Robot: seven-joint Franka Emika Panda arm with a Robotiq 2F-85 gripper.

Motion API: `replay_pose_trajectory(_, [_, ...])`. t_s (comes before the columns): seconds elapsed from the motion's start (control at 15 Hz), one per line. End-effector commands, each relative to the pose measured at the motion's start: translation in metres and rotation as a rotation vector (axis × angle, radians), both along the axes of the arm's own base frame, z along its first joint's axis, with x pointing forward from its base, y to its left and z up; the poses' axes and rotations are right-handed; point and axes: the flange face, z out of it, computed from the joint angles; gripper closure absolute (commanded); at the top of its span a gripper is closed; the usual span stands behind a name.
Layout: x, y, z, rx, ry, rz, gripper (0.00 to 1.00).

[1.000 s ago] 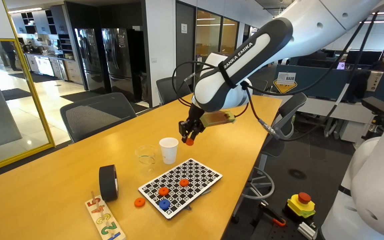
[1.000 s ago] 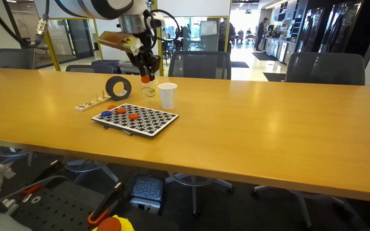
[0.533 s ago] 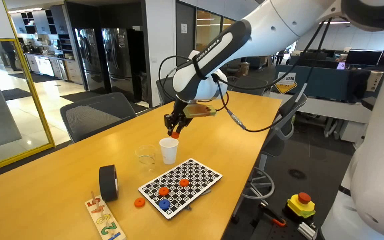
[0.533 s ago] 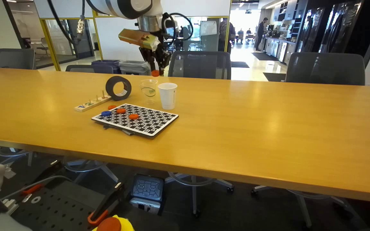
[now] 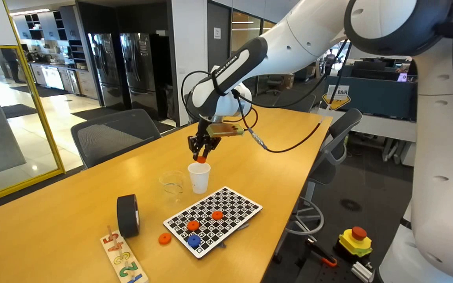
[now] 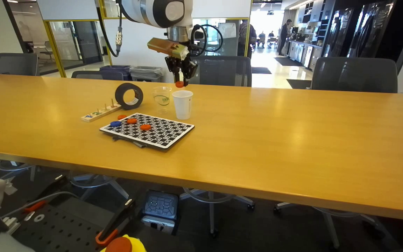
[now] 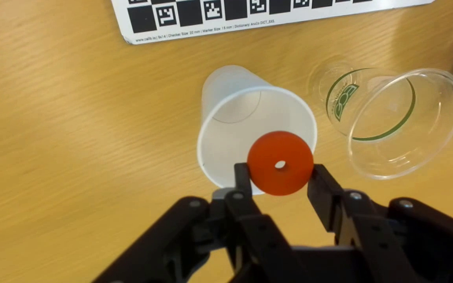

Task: Put two rings in the clear cup and the rest in the white cup

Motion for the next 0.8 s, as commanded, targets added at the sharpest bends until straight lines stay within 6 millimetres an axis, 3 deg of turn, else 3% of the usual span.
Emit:
replay_pose_trajectory(0.0, [0.02, -0.008, -0.001, 0.03, 0.018, -0.004, 0.79])
replay_pose_trajectory(0.73, [0.024, -0.005, -0.011, 0.059, 0.094, 0.007, 0.79])
